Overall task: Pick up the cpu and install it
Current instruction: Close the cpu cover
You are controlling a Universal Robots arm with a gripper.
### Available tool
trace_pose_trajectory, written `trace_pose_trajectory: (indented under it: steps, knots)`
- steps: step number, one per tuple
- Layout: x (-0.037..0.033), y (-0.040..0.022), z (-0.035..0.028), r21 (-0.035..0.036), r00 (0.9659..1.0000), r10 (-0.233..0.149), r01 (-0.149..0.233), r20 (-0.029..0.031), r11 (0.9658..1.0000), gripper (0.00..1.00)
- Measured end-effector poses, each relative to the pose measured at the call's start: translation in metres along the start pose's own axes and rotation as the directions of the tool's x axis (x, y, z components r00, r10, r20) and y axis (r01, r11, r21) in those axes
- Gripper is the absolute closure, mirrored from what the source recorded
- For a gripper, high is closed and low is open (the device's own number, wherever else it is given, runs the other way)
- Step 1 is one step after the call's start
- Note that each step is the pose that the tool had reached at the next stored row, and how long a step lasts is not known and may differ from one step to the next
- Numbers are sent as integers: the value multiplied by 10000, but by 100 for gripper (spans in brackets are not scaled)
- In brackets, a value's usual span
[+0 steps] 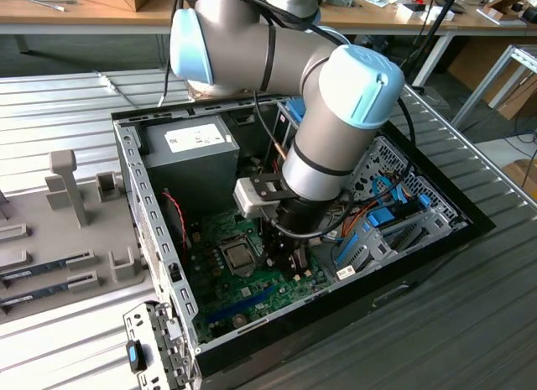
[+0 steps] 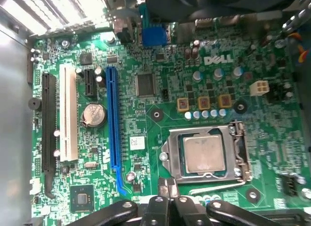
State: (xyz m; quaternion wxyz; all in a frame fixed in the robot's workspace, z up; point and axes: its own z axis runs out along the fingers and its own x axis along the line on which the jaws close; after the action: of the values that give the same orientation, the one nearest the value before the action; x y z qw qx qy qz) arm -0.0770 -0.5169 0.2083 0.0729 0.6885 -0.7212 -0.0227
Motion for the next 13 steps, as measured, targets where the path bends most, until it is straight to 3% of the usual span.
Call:
trace_pose_trajectory:
  steps: [2,4,5,8,10,13]
  knots:
    - [5,7,-58,-3,10000,-9,9,57,10000,89]
    - [8,13,-107,-6,9999,-22,22,151,10000,89]
    - [12,20,-156,-11,9996,-38,39,268,10000,89]
    - [14,24,-183,-19,9989,-65,66,472,10000,89]
    - [13,24,-182,-20,9987,-70,71,505,10000,89]
    - [14,13,-180,-35,9987,-74,76,500,10000,89]
